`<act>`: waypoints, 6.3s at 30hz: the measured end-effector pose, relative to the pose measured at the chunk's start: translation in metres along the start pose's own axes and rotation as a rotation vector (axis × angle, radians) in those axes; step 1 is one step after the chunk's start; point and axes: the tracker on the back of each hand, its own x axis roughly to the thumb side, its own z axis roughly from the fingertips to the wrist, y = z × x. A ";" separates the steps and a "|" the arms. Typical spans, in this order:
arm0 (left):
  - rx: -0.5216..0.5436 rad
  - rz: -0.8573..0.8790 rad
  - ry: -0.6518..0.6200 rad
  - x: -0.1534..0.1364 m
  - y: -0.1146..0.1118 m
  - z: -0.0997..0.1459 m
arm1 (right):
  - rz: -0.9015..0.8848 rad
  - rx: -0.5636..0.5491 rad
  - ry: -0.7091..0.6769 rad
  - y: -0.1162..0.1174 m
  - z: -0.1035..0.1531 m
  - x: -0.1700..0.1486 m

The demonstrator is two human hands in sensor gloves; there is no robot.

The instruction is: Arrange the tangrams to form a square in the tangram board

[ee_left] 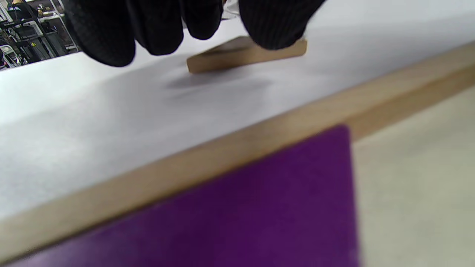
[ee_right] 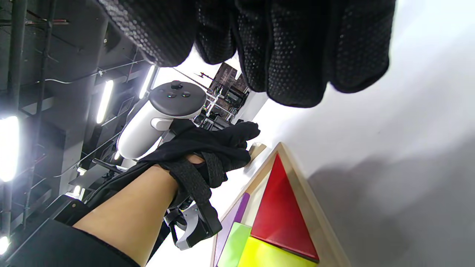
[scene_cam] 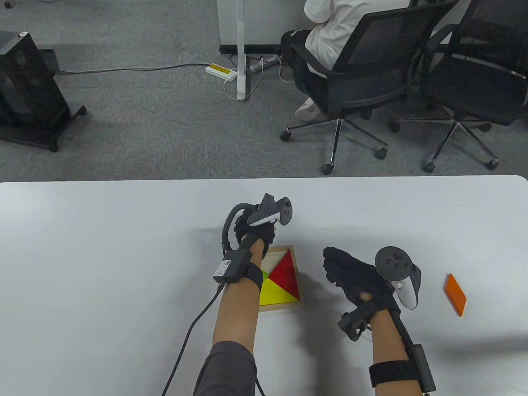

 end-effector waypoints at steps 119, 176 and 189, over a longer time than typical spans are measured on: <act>0.602 0.485 -0.414 -0.025 0.001 0.196 | 0.502 -0.062 -0.276 0.072 0.004 0.088; 0.249 0.135 -0.171 -0.017 -0.037 0.094 | 0.608 -0.083 -0.033 0.028 0.009 0.048; 0.226 0.047 -0.179 -0.002 -0.041 0.092 | 0.617 -0.073 -0.025 0.027 0.008 0.045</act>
